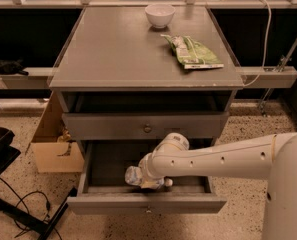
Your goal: Place blue plastic bottle into middle drawer
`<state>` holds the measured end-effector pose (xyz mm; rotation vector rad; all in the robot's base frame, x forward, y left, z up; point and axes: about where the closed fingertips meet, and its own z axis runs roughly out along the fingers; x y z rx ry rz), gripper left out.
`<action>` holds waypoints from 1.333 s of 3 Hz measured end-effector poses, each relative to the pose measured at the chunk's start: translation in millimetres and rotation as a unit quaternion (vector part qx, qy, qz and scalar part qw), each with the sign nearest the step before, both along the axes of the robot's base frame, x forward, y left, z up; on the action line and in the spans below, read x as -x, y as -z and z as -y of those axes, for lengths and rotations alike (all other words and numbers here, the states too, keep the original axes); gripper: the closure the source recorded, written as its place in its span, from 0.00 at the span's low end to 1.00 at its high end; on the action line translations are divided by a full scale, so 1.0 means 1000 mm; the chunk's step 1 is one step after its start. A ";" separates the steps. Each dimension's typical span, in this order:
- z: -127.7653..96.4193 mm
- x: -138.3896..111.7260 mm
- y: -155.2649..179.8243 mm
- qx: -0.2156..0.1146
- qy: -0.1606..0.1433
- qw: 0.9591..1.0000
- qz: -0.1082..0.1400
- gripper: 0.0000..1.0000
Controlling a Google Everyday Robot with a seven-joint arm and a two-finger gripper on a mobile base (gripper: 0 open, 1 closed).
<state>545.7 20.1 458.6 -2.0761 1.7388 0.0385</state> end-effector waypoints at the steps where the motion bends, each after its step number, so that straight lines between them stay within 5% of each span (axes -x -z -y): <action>1: 0.000 0.000 0.000 0.000 0.000 1.000 0.000 0.62; 3: 0.000 0.000 0.000 0.000 0.000 1.000 0.000 0.15; 4: 0.000 0.000 0.000 0.000 0.000 1.000 0.000 0.00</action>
Offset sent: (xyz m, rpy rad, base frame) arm 0.0000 0.0000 0.0000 0.0000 0.0000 0.0000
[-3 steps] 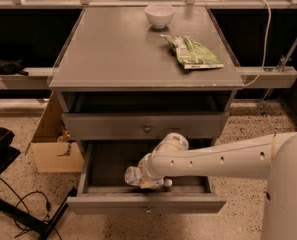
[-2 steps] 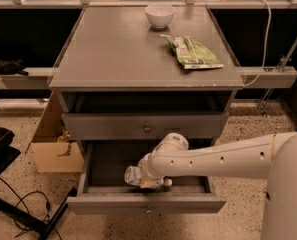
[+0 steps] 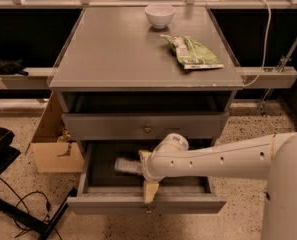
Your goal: Place blue plastic bottle into middle drawer
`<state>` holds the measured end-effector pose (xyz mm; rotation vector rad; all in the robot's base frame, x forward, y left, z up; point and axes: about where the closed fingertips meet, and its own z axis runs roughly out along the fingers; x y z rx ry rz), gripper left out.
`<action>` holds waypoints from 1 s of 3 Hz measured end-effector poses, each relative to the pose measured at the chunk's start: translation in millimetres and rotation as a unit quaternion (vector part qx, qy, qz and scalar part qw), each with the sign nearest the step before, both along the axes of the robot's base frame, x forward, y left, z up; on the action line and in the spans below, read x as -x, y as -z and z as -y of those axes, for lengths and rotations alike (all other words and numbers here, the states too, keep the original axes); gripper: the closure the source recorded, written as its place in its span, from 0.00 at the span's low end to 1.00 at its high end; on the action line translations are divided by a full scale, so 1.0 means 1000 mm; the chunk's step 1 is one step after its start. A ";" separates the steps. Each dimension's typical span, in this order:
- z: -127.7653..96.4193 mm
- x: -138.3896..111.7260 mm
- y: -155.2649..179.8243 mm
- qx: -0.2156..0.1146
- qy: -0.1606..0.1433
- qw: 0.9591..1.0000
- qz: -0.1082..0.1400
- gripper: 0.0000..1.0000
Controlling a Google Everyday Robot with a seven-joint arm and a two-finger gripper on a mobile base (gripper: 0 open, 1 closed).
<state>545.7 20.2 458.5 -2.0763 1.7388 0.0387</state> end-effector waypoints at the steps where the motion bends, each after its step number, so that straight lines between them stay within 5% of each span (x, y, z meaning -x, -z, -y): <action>1: -0.001 0.002 -0.003 -0.004 -0.002 1.000 0.002 0.00; 2: -0.003 0.007 -0.011 -0.016 -0.009 1.000 0.010 0.00; 3: 0.004 0.025 -0.046 -0.037 -0.008 0.998 0.042 0.00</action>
Offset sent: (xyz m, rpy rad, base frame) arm -0.0113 0.0028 0.0238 0.0634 -0.0409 0.0331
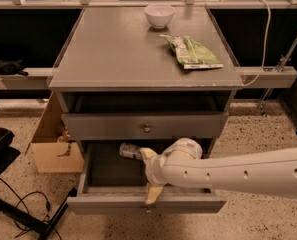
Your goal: Place blue plastic bottle into middle drawer
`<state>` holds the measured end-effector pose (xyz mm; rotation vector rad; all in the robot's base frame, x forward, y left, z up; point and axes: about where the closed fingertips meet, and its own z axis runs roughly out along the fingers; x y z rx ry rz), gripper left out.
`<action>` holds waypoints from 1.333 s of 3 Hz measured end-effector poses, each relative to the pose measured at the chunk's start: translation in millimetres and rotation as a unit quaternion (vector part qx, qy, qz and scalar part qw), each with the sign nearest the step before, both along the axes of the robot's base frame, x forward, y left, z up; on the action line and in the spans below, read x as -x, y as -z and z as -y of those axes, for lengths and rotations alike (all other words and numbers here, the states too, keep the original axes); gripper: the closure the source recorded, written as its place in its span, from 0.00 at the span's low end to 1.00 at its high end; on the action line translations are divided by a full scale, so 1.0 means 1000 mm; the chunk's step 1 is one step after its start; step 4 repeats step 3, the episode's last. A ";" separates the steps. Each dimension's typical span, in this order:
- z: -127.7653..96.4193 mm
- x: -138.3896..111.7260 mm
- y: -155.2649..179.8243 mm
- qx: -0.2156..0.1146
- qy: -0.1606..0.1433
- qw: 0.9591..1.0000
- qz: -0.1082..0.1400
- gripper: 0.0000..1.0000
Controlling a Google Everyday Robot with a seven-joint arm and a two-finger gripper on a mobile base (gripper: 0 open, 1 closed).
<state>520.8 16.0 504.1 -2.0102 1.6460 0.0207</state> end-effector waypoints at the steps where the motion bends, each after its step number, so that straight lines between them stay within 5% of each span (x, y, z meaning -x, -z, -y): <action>1: 0.014 0.044 -0.050 -0.018 0.009 0.999 0.029 0.00; 2: 0.045 0.075 -0.109 -0.015 0.034 0.997 0.069 0.00; 3: 0.091 0.080 -0.182 0.023 0.082 0.990 0.112 0.00; 4: 0.091 0.080 -0.182 0.023 0.082 0.990 0.112 0.00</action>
Offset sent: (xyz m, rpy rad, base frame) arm -0.1225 -0.1182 0.2256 0.0508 -0.1963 -0.1549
